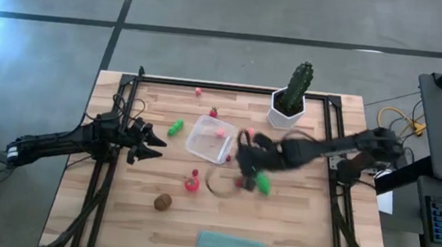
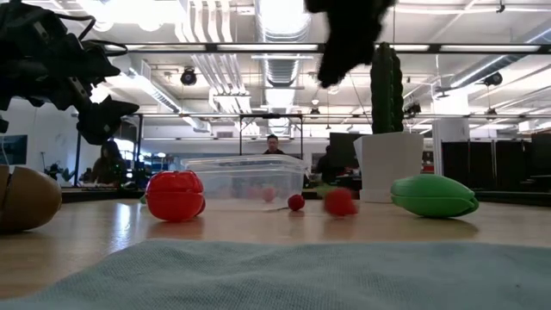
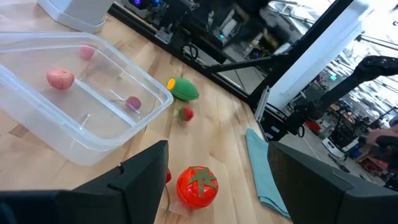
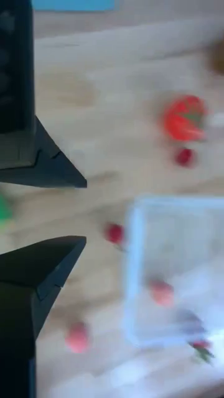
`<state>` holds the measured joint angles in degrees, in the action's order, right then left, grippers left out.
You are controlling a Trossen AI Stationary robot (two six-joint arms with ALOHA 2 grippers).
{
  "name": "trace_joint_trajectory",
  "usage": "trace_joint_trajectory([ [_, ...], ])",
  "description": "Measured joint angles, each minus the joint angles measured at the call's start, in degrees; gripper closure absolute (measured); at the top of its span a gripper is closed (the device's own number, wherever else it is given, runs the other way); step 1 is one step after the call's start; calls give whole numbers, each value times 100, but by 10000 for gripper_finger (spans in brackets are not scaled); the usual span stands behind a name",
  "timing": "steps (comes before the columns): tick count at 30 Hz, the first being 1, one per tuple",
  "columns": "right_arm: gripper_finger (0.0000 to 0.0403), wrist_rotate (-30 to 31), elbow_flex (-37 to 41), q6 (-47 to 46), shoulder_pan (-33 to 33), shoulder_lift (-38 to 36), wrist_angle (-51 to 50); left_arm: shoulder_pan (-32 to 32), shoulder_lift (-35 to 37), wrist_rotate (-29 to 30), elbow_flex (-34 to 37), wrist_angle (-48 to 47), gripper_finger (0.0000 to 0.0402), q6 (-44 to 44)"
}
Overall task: Pick and placing Produce into tupperware
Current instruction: Put the right red strawberry into the transparent bin
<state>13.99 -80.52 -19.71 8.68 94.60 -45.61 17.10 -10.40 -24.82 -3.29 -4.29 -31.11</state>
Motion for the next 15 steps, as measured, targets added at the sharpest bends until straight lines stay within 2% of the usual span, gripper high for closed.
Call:
trace_joint_trajectory([
  [4, 275, -611, -801, 468, -574, 691, -255, 0, 2, 0, 2, -2, 141, 0],
  [7, 265, -1192, -1203, 654, -720, 1286, -946, 1, -11, 0, 2, -2, 141, 0],
  [9, 254, -1359, -1273, 723, -656, 1643, -1267, 0, -14, -2, 2, 0, 141, 0],
  [13, 222, -2128, -1291, 665, -350, 1996, -1291, 0, -8, -2, 2, 0, 141, 0],
  [15, 204, -2178, -1280, 660, -145, 2011, -1290, 2, -6, 0, 2, -1, 141, 0],
])
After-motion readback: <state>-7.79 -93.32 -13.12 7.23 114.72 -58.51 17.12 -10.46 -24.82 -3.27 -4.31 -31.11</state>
